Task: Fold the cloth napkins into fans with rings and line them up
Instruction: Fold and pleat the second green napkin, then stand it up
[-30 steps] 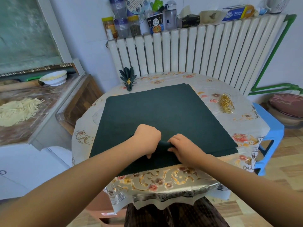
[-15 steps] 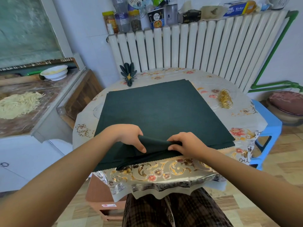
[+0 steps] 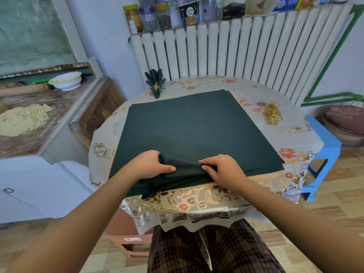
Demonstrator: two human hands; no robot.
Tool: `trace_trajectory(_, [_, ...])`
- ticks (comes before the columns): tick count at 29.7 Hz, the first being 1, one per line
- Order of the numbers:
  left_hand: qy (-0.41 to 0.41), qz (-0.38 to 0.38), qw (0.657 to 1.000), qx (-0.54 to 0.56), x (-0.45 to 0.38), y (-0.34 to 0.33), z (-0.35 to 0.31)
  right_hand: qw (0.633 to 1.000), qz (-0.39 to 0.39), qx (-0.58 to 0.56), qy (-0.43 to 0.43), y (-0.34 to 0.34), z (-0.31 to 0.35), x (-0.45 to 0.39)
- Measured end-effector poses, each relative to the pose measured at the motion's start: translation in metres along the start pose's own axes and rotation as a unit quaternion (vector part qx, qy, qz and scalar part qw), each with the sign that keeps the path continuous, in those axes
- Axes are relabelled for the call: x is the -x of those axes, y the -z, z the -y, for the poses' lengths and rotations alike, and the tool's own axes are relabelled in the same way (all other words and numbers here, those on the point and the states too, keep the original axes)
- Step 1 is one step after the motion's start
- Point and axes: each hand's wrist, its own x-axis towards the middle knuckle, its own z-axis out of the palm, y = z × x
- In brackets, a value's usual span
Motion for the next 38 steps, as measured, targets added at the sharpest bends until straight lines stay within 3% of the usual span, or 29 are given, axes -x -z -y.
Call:
trace_trajectory(6, [0.014, -0.134, 0.988, -0.07, 0.023, -0.017, 0.0, 1.0, -0.021, 0.013, 0.01, 0.0, 0.0, -0.001])
trace_trajectory(11, [0.039, -0.131, 0.99, -0.04, 0.029, -0.032, 0.008, 1.0, -0.025, 0.008, 0.009, -0.003, -0.002, 0.0])
trace_trajectory(19, [0.038, -0.2, 0.978, -0.041, 0.038, -0.061, 0.009, 0.999, -0.009, 0.043, 0.026, 0.001, 0.002, -0.001])
trace_trajectory(22, [-0.034, -0.221, 0.957, -0.184, 0.034, -0.059, 0.007, 0.998, 0.04, 0.053, 0.015, 0.008, 0.005, -0.006])
trace_trajectory(24, [-0.141, -0.185, 0.932, -0.28, 0.03, -0.055, -0.003, 0.995, 0.081, 0.057, 0.001, 0.014, 0.006, -0.012])
trace_trajectory(26, [-0.198, -0.118, 0.916, -0.328, 0.026, -0.058, -0.008, 0.991, 0.123, 0.06, -0.008, 0.018, 0.008, -0.018])
trace_trajectory(29, [-0.206, -0.056, 0.935, -0.282, 0.019, -0.063, -0.002, 0.986, 0.155, 0.051, -0.023, 0.019, 0.01, -0.023])
trace_trajectory(33, [-0.218, -0.031, 0.974, -0.043, 0.012, -0.064, 0.007, 0.99, 0.129, 0.034, -0.046, 0.015, 0.0, -0.018])
trace_trajectory(36, [-0.23, -0.039, 0.972, 0.013, 0.015, -0.068, 0.009, 0.999, 0.036, 0.007, -0.033, 0.005, -0.005, -0.01])
trace_trajectory(38, [-0.235, -0.051, 0.971, 0.002, 0.017, -0.072, 0.012, 0.998, -0.042, 0.015, 0.05, -0.002, -0.005, -0.007])
